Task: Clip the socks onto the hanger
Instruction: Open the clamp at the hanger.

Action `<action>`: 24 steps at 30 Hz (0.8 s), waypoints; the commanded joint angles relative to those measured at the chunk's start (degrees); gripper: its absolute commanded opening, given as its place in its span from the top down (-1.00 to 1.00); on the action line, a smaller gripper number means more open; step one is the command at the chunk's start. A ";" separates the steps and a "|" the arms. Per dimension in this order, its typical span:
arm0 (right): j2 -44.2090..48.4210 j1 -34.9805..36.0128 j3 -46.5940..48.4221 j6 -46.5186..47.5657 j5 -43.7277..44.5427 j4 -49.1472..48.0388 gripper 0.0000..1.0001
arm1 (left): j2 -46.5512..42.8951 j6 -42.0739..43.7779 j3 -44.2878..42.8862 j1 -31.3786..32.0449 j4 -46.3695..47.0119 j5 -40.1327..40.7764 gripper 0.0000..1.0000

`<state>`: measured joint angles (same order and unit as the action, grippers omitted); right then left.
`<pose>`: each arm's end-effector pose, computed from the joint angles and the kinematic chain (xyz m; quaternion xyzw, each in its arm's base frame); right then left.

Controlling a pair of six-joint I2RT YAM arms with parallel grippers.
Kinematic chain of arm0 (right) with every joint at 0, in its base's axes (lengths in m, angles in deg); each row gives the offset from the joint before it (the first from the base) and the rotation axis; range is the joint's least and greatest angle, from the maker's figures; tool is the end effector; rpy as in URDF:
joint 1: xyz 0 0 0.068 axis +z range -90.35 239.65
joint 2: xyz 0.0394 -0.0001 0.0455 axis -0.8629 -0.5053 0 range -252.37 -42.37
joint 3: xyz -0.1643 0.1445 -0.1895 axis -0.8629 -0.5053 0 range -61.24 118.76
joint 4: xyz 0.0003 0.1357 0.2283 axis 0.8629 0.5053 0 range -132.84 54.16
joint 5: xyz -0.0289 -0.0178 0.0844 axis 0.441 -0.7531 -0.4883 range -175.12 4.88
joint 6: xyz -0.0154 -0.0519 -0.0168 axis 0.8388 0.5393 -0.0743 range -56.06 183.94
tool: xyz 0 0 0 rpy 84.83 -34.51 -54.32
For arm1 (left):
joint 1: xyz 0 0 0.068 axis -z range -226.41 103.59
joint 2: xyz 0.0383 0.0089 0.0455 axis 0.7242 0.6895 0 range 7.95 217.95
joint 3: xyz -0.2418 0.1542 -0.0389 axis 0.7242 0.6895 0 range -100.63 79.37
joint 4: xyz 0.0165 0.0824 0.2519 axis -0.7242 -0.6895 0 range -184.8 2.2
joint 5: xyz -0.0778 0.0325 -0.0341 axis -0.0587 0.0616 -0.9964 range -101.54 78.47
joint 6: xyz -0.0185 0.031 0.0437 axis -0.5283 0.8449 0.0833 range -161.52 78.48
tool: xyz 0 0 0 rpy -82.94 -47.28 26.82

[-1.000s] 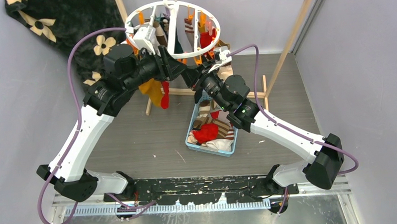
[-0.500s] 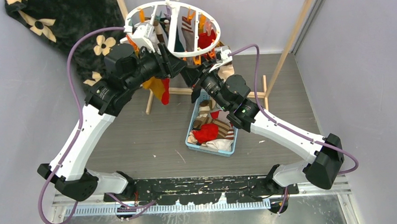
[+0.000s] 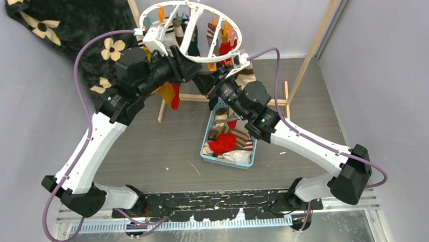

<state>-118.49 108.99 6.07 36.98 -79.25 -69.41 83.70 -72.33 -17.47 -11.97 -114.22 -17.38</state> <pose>0.2090 0.2373 0.4422 -0.0737 0.5855 0.4746 0.6531 0.2243 -0.1587 0.5212 0.0577 0.7368 -0.3944 0.5462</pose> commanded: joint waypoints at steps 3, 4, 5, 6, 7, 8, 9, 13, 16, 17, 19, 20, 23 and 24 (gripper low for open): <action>0.16 1.19 2.14 -0.75 -4.29 -0.81 0.92 | -0.40 1.38 -0.05 -0.05 7.93 3.40 0.12; 0.14 1.19 2.19 -0.68 -4.22 -0.59 0.92 | -0.55 1.62 0.04 -0.04 8.03 4.15 0.13; 0.03 1.20 2.38 -0.58 -4.20 -0.18 0.92 | -0.65 1.97 0.07 -0.03 8.07 4.73 0.12; -0.04 1.20 2.72 -0.49 -4.24 0.40 0.92 | -0.71 2.10 0.14 -0.02 8.07 5.14 0.12; -0.10 1.20 2.79 -0.46 -4.16 0.76 0.91 | -0.89 2.31 0.29 -0.01 8.11 5.37 0.12; -0.08 1.18 2.77 -0.48 -4.12 0.81 0.86 | -1.05 2.45 0.51 -0.01 8.30 5.40 0.13; 0.04 1.19 2.81 -0.46 -4.09 0.88 0.81 | -1.08 2.38 0.77 -0.02 8.37 5.41 0.19; 0.70 1.19 2.93 0.11 -3.34 1.87 0.42 | -1.46 2.27 1.53 -0.02 8.03 5.41 0.60; 2.21 1.15 2.28 1.21 -1.98 3.04 0.15 | -1.94 2.08 2.09 -0.03 7.21 7.21 0.77; 2.92 1.19 2.03 1.90 -1.53 3.71 0.05 | -2.19 2.01 2.44 -0.01 7.02 7.32 0.77; 4.62 1.19 1.51 3.43 -0.55 5.58 -0.13 | -2.63 1.51 2.69 -0.06 6.34 7.32 0.78; 5.63 1.19 1.25 4.09 -0.21 6.78 -0.22 | -2.72 1.26 2.77 -0.07 5.91 7.33 0.78; 9.37 1.20 -0.03 6.45 0.81 11.70 -0.34 | -3.04 0.63 3.20 -0.14 5.20 7.01 0.78; 10.79 1.20 -0.58 6.81 1.61 13.68 -0.40 | -3.18 0.48 3.31 -0.08 5.16 7.06 0.78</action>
<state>-115.10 110.00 6.22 40.04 -79.97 -60.16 82.82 -71.28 -14.41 -11.75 -112.03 -12.22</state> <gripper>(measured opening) 0.654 0.167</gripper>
